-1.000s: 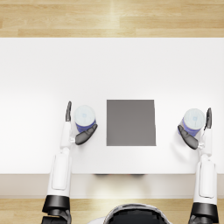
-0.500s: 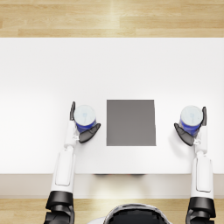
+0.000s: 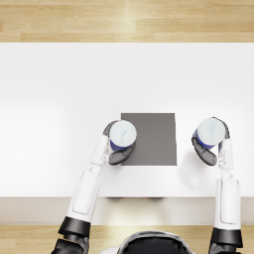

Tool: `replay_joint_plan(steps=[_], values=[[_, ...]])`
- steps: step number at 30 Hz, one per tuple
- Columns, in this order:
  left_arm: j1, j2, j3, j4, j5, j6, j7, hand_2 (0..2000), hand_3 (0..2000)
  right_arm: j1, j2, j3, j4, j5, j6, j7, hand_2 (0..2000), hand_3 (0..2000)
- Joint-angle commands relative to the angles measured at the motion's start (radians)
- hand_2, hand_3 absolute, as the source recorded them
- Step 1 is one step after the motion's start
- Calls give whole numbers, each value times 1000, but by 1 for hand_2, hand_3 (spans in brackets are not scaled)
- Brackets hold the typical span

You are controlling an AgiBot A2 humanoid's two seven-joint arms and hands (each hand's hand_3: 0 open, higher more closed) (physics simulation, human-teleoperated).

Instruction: Pick up the blue can on the left and place it in the middle, then pick up the blue can on the right and place it on top of the can in the middle

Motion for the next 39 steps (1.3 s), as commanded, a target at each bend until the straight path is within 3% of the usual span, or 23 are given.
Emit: replay_joint_plan(steps=[1,5,11,14,15,16,17,18,19,20,21,23,24,25,27,28,32,34,36,38,39], values=[[49,31,99,-7,-44,-1,0,2000,1520,16,-3,27,101,0,4,0,2000,1520],[97,72,159,111,-208,-5,0,2000,1520,38,-12,51,116,0,19,0,2000,1520],[139,120,238,262,-278,-12,-2,2000,1520,72,-28,105,122,0,66,-3,2000,1520],[153,138,241,357,-285,-13,-166,2000,1520,72,-33,111,132,0,74,-3,2000,1520],[206,69,403,369,-286,-14,-205,2000,1520,71,-35,108,139,0,76,-2,2000,1520],[169,127,281,394,-288,-14,-238,2000,1520,73,-37,110,141,0,76,-2,2000,1520],[168,129,289,407,-287,-13,-267,2000,1520,71,-38,112,148,0,75,0,2000,1520],[169,133,290,425,-288,-13,-290,2000,1520,73,-40,108,158,0,74,1,2000,1520],[222,90,431,466,-288,-15,-307,2000,1520,77,-42,108,169,0,73,1,2000,1520],[195,137,325,493,-289,-16,-319,2000,1520,80,-44,109,179,0,72,2,2000,1520],[237,104,437,527,-288,-15,-327,2000,1520,82,-46,110,189,0,70,2,2000,1520],[224,139,368,569,-289,-18,-338,2000,1520,93,-51,112,197,0,68,3,2000,1520],[218,138,363,569,-288,-18,-341,639,1193,96,-53,114,199,0,67,2,2000,1520],[242,111,449,569,-288,-34,-344,0,867,100,-56,122,208,0,67,3,2000,1520],[220,134,370,573,-289,-41,-348,0,213,115,-63,144,210,0,70,3,2000,1520],[210,131,359,548,-289,-25,-348,0,0,124,-68,159,214,0,71,3,2000,1520],[144,97,328,385,-289,23,-347,0,0,191,-103,236,189,0,73,4,2000,1520],[55,37,285,147,-289,33,-320,0,0,233,-127,270,152,0,72,4,2000,1520],[-21,-13,234,-45,-289,40,-162,0,0,260,-143,289,130,0,72,3,2000,1520],[-91,-58,163,-221,-289,44,-82,0,0,281,-156,305,117,0,65,3,2000,1520],[-118,-73,118,-289,-289,46,-57,0,0,286,-161,316,115,0,26,-25,2000,1520]])
